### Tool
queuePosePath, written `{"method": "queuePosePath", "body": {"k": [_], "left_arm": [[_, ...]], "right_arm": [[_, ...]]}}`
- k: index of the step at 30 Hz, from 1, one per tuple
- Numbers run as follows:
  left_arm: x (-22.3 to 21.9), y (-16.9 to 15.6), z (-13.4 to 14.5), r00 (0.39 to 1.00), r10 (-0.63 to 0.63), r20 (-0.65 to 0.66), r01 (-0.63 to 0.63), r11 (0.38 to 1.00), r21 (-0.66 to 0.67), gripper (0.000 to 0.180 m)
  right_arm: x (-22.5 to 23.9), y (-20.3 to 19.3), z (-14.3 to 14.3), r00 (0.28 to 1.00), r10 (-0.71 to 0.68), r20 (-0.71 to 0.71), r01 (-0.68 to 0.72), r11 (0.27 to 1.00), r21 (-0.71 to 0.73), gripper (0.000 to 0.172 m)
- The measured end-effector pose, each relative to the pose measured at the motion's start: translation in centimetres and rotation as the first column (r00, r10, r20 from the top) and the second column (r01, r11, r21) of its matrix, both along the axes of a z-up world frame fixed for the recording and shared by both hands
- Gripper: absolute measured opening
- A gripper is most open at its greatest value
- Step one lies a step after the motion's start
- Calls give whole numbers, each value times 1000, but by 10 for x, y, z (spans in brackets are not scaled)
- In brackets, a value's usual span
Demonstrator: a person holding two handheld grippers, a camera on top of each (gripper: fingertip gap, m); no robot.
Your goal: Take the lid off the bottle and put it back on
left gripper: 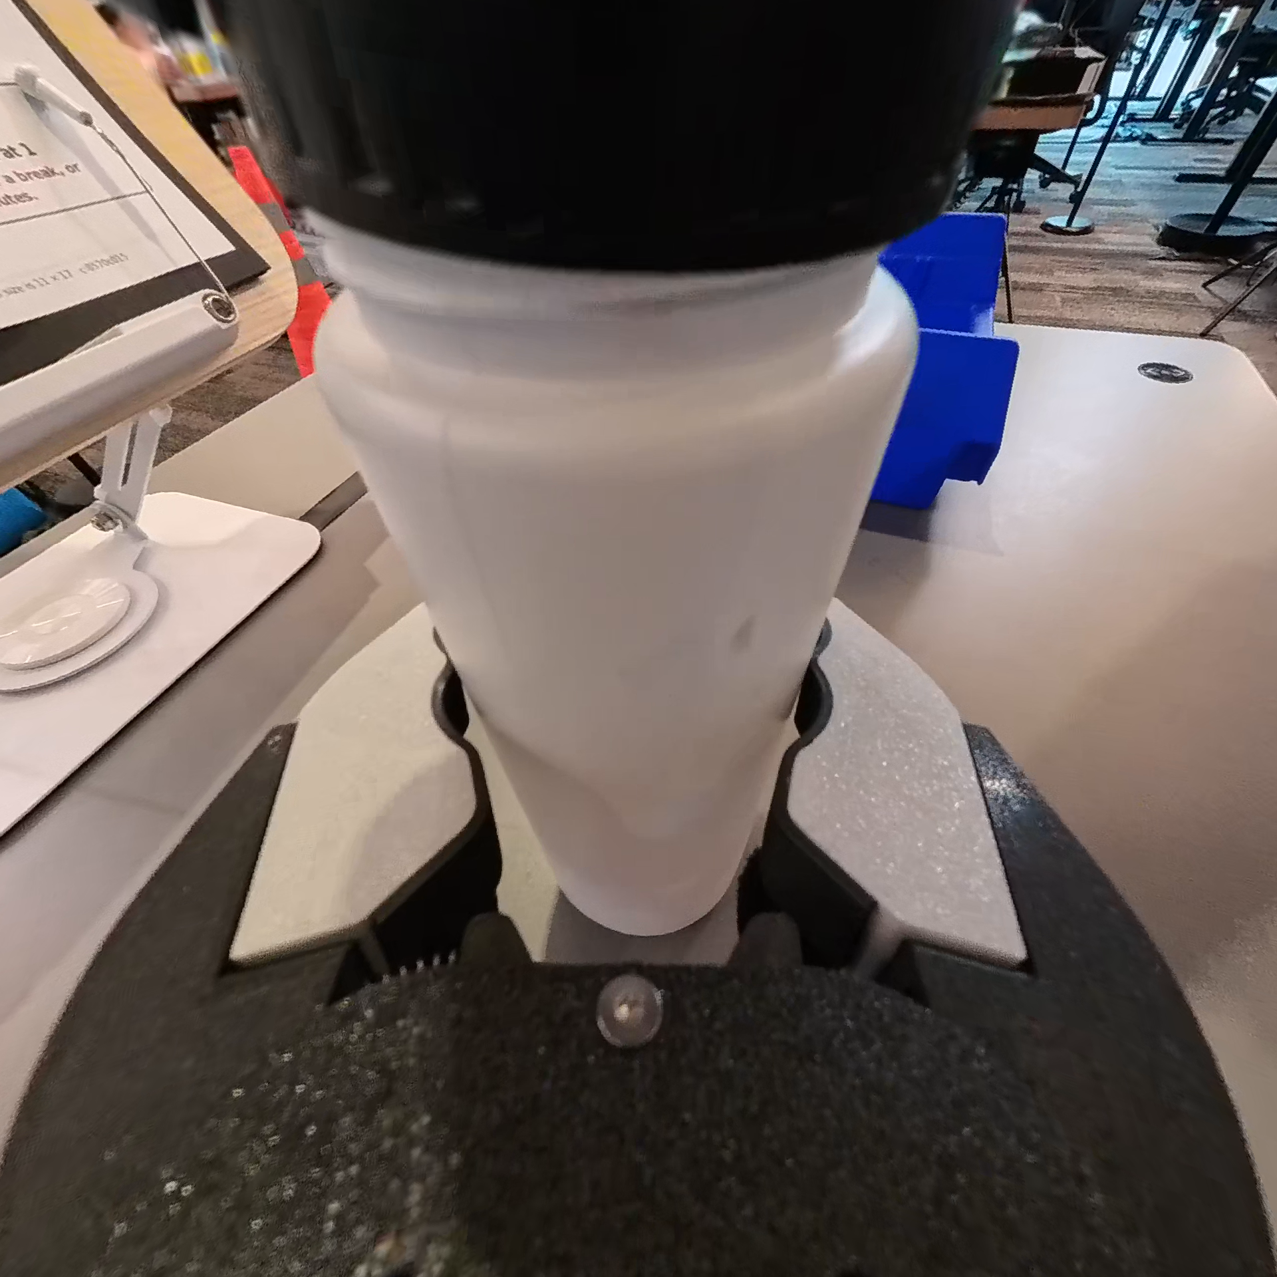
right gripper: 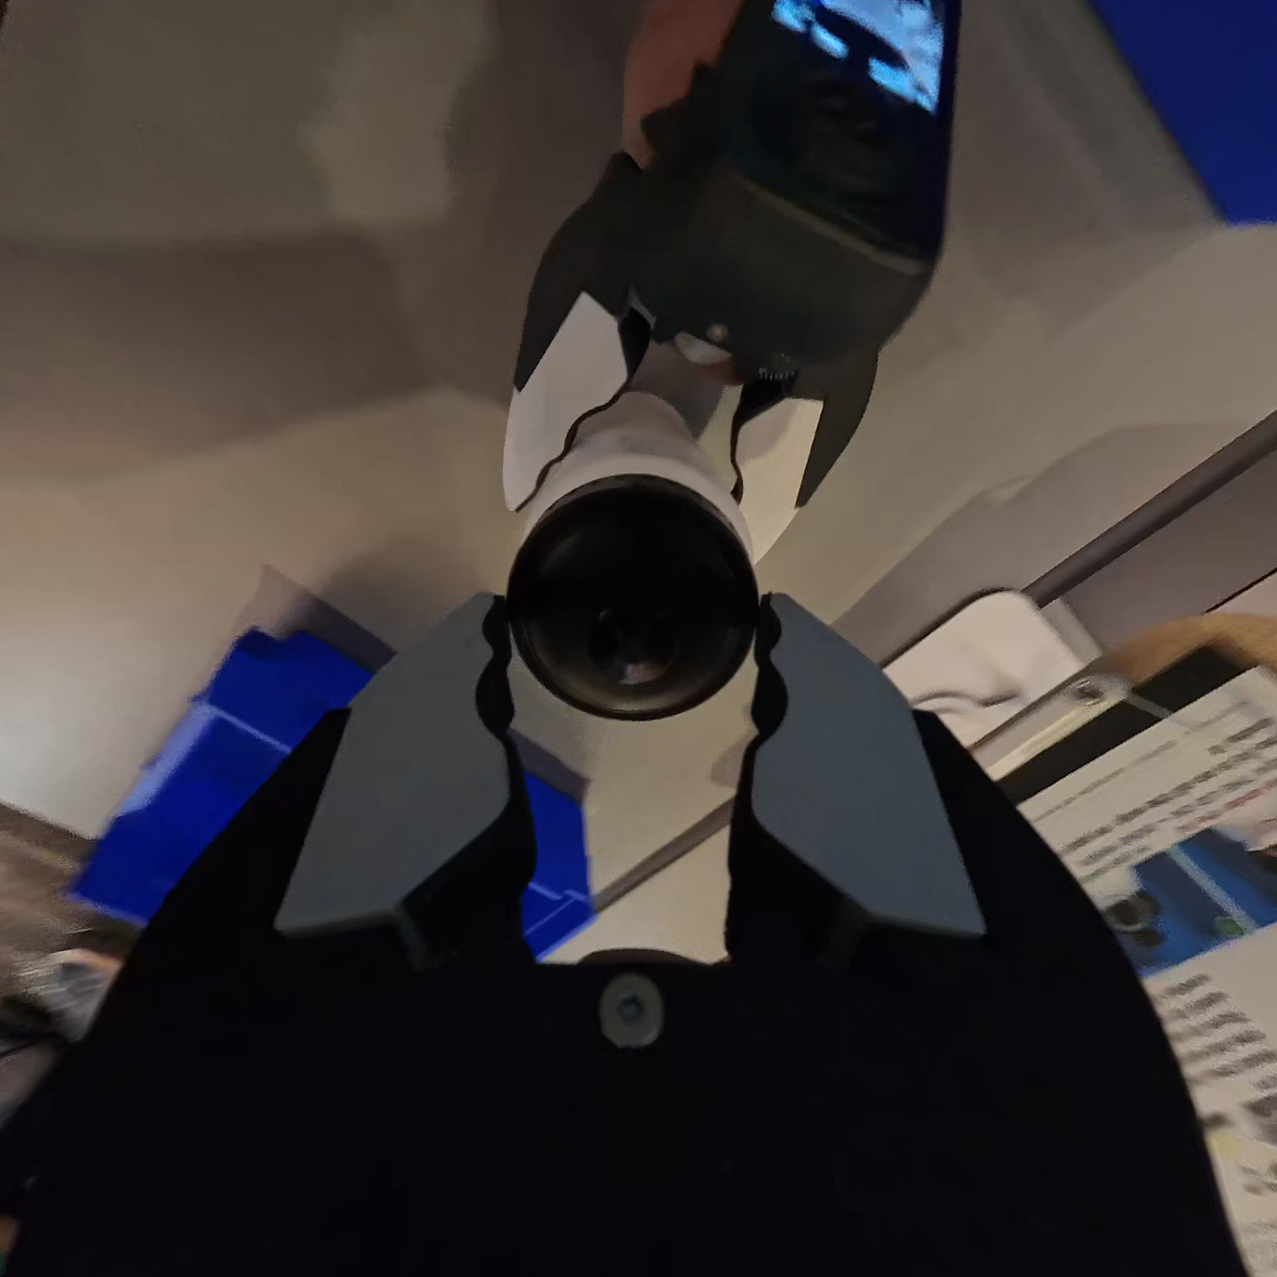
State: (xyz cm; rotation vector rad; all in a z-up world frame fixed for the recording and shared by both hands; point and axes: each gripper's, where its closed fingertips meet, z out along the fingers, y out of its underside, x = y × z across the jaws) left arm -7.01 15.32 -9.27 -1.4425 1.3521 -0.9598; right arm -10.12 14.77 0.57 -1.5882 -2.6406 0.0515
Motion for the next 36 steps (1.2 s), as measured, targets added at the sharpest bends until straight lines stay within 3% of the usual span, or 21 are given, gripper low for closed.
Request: {"method": "queuePosePath", "body": {"k": [4, 12, 21, 36], "left_arm": [[0, 0, 0, 1000, -7, 5, 7, 1000, -4, 94], [2, -5, 0, 1000, -8, -10, 9, 1000, 25, 94], [2, -4, 0, 1000, -6, -5, 6, 1000, 14, 94], [3, -3, 0, 1000, -3, 0, 3, 1000, 8, 93]], "right_arm": [[-1, -1, 0, 985, 160, -65, -153, 983, 102, 68], [1, -6, -1, 995, -91, -42, 88, 993, -74, 68], [-2, -7, -1, 987, 12, -161, -16, 1000, -24, 68], [2, -2, 3, 957, -202, -208, 182, 977, -112, 67]]}}
